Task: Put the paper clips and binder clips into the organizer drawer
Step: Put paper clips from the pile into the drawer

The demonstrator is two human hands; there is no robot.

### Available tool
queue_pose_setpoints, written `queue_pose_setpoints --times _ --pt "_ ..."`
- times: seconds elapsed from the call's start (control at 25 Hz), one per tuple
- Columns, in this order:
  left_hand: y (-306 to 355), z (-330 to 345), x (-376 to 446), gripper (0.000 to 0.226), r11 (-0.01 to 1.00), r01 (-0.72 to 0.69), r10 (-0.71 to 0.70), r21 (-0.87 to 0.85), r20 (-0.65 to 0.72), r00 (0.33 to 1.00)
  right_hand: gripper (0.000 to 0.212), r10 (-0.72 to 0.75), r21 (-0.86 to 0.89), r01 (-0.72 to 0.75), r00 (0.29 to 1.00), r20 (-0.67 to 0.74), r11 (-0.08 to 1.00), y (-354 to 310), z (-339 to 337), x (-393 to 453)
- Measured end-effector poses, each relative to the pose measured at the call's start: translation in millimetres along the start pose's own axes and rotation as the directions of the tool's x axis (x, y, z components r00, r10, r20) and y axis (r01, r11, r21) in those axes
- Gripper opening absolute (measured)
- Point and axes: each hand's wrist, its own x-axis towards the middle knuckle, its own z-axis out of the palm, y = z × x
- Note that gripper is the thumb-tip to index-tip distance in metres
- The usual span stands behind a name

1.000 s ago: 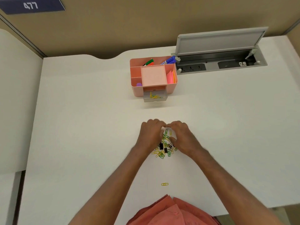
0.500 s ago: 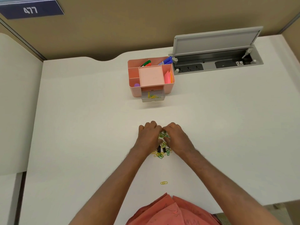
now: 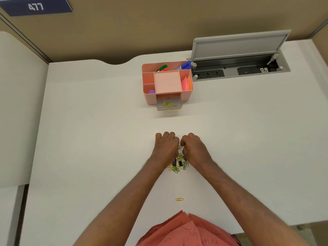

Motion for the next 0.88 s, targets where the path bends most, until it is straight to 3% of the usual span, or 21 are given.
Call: queue_pose_setpoints --times 0.12,0.24,0.32,0.4,0.48,0.56,0.64,0.68,0.76,0.88 --pt "0 1 -2 0.01 0.996 0.001 -0.005 -0.088 -0.044 0.999 0.031 0.012 0.051 -0.011 1.0 -0.019 0.999 6 -2 0" --pt "-3 -2 -5 0.009 0.963 0.011 -0.026 -0.269 -0.051 0.998 0.028 0.122 0.289 -0.114 0.993 -0.008 0.95 12 -12 2" --pt "-7 -8 -6 0.007 0.882 0.059 -0.098 -0.467 -0.059 0.993 0.026 0.244 0.458 -0.237 0.969 0.045 0.857 14 -21 5" --pt "-11 -19 -5 0.007 0.787 0.083 -0.175 -0.611 -0.093 0.98 0.024 0.33 0.661 -0.331 0.935 0.132 0.673 16 -30 8" --pt "-18 -38 2 0.006 0.743 0.055 -0.24 -0.667 -0.188 0.952 0.022 0.356 0.852 -0.396 0.894 0.272 0.344 15 -38 8" --pt "-29 -61 17 0.004 0.763 0.024 -0.289 -0.646 -0.307 0.907 0.021 0.349 0.905 -0.426 0.849 0.396 0.008 13 -45 9" --pt "-41 -82 37 0.006 0.836 0.033 -0.308 -0.547 -0.42 0.853 0.019 0.343 0.885 -0.436 0.816 0.465 -0.162 11 -49 11" --pt "-46 -89 47 0.007 0.868 0.052 -0.305 -0.494 -0.447 0.841 0.018 0.338 0.875 -0.447 0.807 0.485 -0.187 10 -49 11" --pt "-53 -95 65 0.011 0.91 0.096 -0.288 -0.404 -0.446 0.848 0.018 0.322 0.871 -0.475 0.812 0.488 -0.123 7 -51 10" --pt "-58 -89 82 0.016 0.943 0.142 -0.262 -0.301 -0.411 0.873 0.024 0.291 0.881 -0.446 0.874 0.389 0.16 2 -57 7"
